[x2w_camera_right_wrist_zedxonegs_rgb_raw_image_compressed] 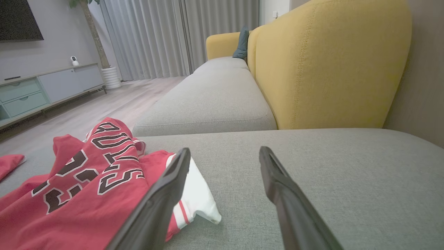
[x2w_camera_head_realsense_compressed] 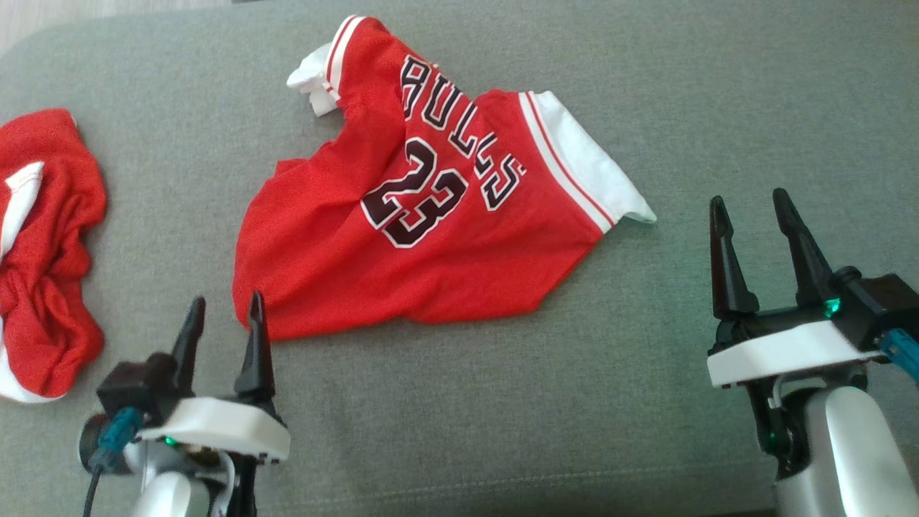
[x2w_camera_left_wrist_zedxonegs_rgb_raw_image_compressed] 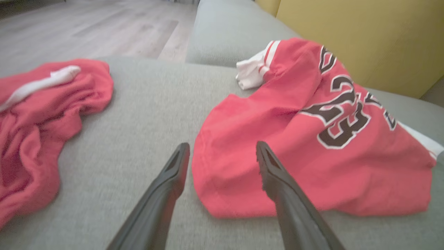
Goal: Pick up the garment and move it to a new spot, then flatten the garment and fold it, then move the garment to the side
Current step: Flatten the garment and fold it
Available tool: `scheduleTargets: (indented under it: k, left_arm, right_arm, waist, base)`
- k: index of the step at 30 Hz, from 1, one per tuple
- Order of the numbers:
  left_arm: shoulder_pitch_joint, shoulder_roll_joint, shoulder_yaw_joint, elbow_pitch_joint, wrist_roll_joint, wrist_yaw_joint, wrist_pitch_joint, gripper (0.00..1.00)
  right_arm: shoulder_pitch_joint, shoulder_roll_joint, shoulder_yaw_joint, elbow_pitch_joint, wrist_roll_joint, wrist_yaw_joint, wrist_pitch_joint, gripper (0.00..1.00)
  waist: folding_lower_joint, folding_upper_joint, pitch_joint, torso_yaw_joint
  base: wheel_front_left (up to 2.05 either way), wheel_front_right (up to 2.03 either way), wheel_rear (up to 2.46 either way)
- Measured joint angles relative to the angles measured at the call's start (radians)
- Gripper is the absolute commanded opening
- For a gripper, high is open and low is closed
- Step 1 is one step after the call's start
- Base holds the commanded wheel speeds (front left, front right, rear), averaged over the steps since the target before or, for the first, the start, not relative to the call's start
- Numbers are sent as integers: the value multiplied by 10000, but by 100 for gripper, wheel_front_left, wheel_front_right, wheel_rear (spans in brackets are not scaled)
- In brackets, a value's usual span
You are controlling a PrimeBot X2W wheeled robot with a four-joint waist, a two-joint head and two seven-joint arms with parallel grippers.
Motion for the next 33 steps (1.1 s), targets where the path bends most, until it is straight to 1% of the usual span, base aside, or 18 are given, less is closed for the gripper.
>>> scheduleTargets:
  k: [5,10,15,27,33]
  left_arm:
    - [-359,75,46,-81,305,0,-497,100]
    - [-379,184,88,-153,451,2,-612,100]
    - [-362,221,82,-157,453,8,-656,100]
    - [-342,242,-15,-167,502,13,-654,100]
    - [-452,245,-128,-330,522,6,-654,100]
  right_arm:
    - [97,0,-10,-178,-157,0,117,100]
    - [418,2,19,-274,-184,0,253,100]
    - [420,2,46,-345,-184,0,322,100]
    - [595,2,46,-395,-182,0,395,100]
    - [560,-23,104,-268,-109,0,593,100]
  waist:
    - [0,0,-244,-77]
    - [0,0,-503,-166]
    - [0,0,-615,-235]
    - [0,0,-568,-180]
    - [0,0,-286,-23]
  base:
    - [0,0,0]
    - [0,0,0]
    - [0,0,0]
    - [0,0,0]
    - [0,0,0]
